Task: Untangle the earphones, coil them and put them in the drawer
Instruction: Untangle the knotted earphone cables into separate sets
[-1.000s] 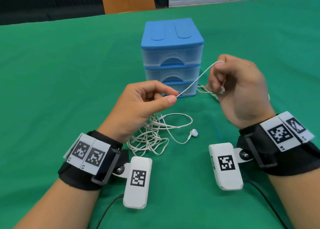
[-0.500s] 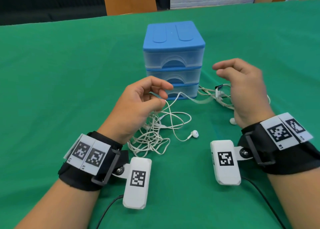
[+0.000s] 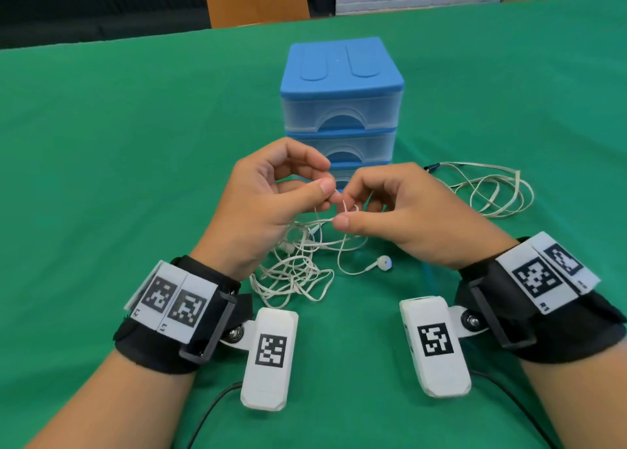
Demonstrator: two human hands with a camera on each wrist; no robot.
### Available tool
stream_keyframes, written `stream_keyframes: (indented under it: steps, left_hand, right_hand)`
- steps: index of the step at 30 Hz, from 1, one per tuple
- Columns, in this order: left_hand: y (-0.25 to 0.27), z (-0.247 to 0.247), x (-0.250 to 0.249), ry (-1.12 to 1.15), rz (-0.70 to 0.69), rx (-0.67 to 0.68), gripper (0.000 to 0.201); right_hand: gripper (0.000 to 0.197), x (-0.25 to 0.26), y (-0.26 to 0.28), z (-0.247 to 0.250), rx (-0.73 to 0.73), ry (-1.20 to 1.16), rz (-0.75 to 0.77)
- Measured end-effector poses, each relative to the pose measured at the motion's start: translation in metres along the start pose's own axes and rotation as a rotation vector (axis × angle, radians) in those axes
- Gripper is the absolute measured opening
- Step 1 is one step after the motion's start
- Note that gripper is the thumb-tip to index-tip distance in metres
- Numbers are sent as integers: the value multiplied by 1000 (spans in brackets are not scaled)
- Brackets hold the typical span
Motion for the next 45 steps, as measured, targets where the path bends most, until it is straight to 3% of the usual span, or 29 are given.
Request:
stream_keyframes:
  steps: [4, 10, 15, 22, 27, 31, 33, 36, 38, 40, 43, 45]
  left_hand:
    - [-1, 2, 2, -11, 6, 14, 19]
    - [0, -3, 8, -200, 66, 152, 30]
    - [0, 0, 13, -251, 108, 133, 18]
    - [1, 0, 11, -312, 100, 140, 14]
    - [0, 2, 8, -297, 51, 75, 14]
    - [-1, 4, 6, -271, 24, 44, 13]
    - [-1, 5, 6, -270, 28, 25, 9]
    - [-2, 7, 7, -266, 32, 2, 7]
    - [-2, 8, 7, -267, 35, 0, 7]
    - [-1, 8, 8, -258, 36, 5, 6]
    - [-2, 7, 8, -246, 25, 13, 4]
    - [-2, 6, 7, -256, 17, 26, 4]
  right_hand:
    - [18, 2, 0, 3, -9, -49, 15]
    - [15, -4, -2, 25, -282, -344, -38]
    - [22, -13, -1, 36, -396, -459, -111]
    - [28, -12, -1, 35, -467, -422, -150]
    - [34, -17, 1, 44, -567, -337, -130]
    - [3, -14, 4, 50, -606, -200, -64]
    - [8, -7, 5, 52, -632, -179, 12]
    - [11, 12, 7, 47, -506, -199, 183]
    - [20, 19, 7, 35, -353, -116, 212]
    - [16, 21, 6, 25, -275, -57, 204]
    - [4, 15, 3, 27, -360, -64, 172]
    - [10, 9, 3, 31, -385, -10, 157]
Point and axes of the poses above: each hand's wrist, its own y-axis away from the middle knuckle, its own z-axis out of the back of the hand, x = y × z, the point moved 5 cm from there along -y, towards the middle knuckle, and after that the axes turned 2 degrees about z, right-handed, at the moved point
